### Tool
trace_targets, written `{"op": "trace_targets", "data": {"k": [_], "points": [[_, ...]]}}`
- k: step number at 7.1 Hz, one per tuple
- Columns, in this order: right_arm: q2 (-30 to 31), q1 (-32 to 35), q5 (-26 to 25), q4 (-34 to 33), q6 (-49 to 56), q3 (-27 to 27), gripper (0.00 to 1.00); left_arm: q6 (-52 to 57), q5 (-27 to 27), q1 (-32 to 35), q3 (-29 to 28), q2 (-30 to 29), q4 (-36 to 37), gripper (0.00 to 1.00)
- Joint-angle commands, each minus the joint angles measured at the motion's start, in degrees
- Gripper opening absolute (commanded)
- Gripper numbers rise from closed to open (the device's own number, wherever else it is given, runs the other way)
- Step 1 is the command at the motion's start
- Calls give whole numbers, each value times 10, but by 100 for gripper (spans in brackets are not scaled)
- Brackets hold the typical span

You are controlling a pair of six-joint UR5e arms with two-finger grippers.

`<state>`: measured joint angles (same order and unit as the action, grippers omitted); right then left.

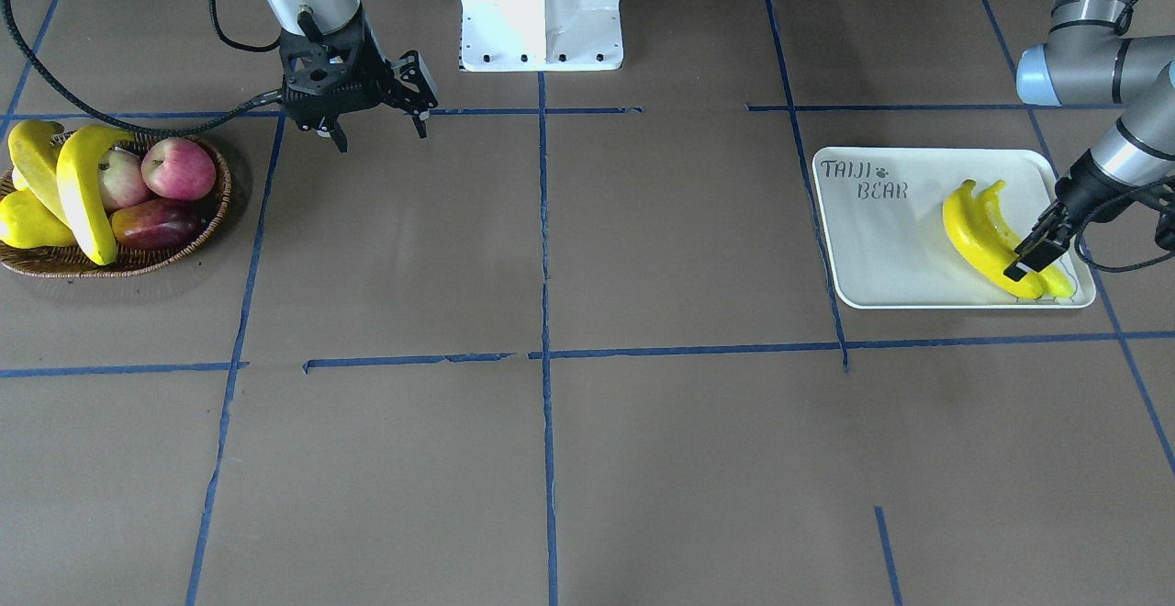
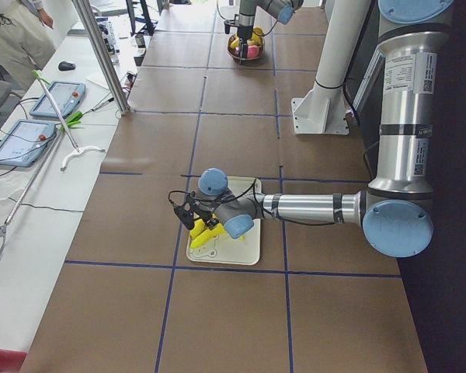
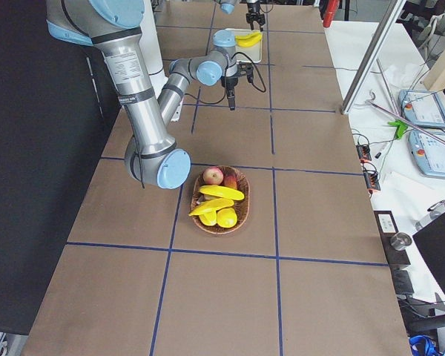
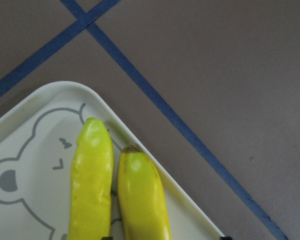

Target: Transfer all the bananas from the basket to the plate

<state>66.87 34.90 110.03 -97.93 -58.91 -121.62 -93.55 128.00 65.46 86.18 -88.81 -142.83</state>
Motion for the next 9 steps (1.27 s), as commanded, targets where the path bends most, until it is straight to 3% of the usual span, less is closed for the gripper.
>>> {"op": "trace_targets", "data": {"k": [1,3,6,9], "points": [[61,31,31,-10,73,-42,100,2,21,13,78,-4,-1,100],[163,62,28,-4,183,-84,100,-5,-24,-71,128,-22,-2,100],[282,103,33,22,265,-129,100,-5,-28,-108,141,-22,-4,100],[419,125,60,259,260,-67,100,-5,-28,-120,142,-22,-4,100]]}}
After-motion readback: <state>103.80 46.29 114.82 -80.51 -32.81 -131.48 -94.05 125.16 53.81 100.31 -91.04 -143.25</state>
